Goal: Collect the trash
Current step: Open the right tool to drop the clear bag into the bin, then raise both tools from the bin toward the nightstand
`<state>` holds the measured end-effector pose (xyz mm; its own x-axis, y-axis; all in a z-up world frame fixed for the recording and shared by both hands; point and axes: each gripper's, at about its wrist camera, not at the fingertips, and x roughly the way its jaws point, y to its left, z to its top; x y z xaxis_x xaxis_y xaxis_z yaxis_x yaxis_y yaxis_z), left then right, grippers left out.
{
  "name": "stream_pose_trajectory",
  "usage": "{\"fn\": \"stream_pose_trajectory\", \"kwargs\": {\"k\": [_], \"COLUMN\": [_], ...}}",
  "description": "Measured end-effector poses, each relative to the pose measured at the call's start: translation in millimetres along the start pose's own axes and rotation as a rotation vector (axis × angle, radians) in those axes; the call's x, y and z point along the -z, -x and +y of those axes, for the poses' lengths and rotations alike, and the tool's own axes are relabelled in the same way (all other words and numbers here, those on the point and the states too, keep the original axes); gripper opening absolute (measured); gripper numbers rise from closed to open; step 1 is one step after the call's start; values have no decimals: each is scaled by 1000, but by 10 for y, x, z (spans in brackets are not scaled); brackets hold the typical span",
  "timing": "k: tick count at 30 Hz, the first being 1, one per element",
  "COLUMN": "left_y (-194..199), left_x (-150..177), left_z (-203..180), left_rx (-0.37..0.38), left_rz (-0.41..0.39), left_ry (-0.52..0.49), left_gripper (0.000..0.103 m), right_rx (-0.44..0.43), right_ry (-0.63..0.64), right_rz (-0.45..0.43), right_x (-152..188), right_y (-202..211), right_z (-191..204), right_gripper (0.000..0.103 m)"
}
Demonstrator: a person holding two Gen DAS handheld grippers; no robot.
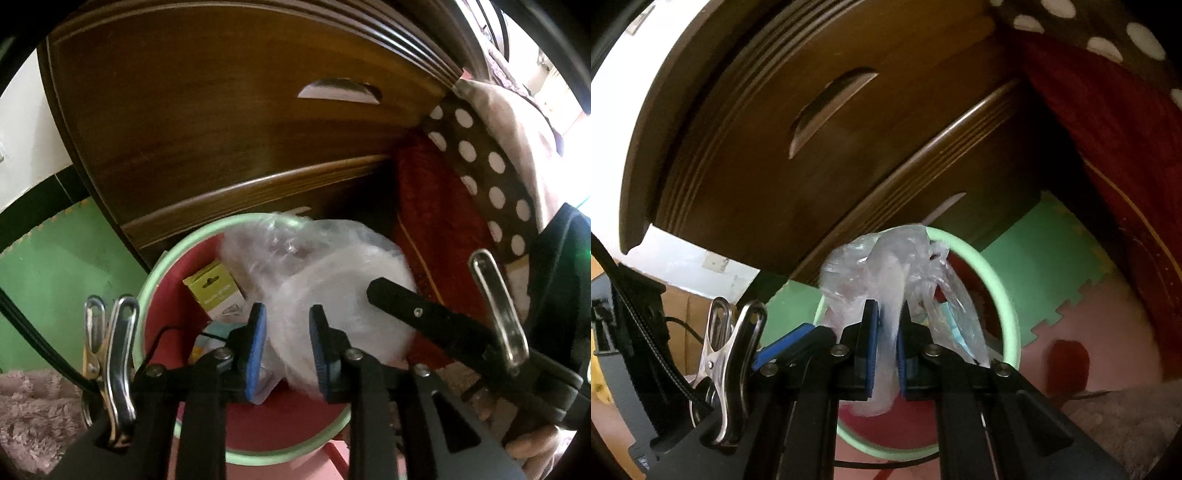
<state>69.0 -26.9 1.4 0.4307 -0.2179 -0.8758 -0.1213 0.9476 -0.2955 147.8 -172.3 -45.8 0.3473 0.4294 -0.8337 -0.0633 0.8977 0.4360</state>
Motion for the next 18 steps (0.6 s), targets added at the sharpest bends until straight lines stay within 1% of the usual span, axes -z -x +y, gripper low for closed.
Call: {"fn": "stream_pose_trajectory", "kwargs": {"k": [1,3,5,6,9,11,14,17,18], "left_y": [18,67,130,172,342,483,641,810,863], "left_x": [-3,-13,-7,-6,16,37,62,63,60], "left_z": [1,17,27,27,21,7,-17,-36,-51], "left_rx": [9,20,29,36,56,56,57,66,69], "left_rz": [-3,-13,-21,-24,-46,-71,-85,-105,-118], "left_ry": [3,7,7,9,8,-8,-15,-19,-23], "left_gripper": [33,35,35,35,35,35,35,35,35], "right_rx": [0,-5,-8,-10,-17,-20,-35,-48,-59], "right_ry": [-10,-27,-37,-39,-34,-30,-27,-2,24], "right_rz": [-5,-14,-24,-28,-35,-38,-30,-25,-42], "right_x": [-9,-29,-40,-43,-45,-45,-23,7,15], "right_y": [7,17,29,41,79,98,121,156,183], "right_z": [-17,-41,-59,-66,-75,-75,-58,-4,23], "right_gripper": [11,12,16,17,17,17,17,17,17]}}
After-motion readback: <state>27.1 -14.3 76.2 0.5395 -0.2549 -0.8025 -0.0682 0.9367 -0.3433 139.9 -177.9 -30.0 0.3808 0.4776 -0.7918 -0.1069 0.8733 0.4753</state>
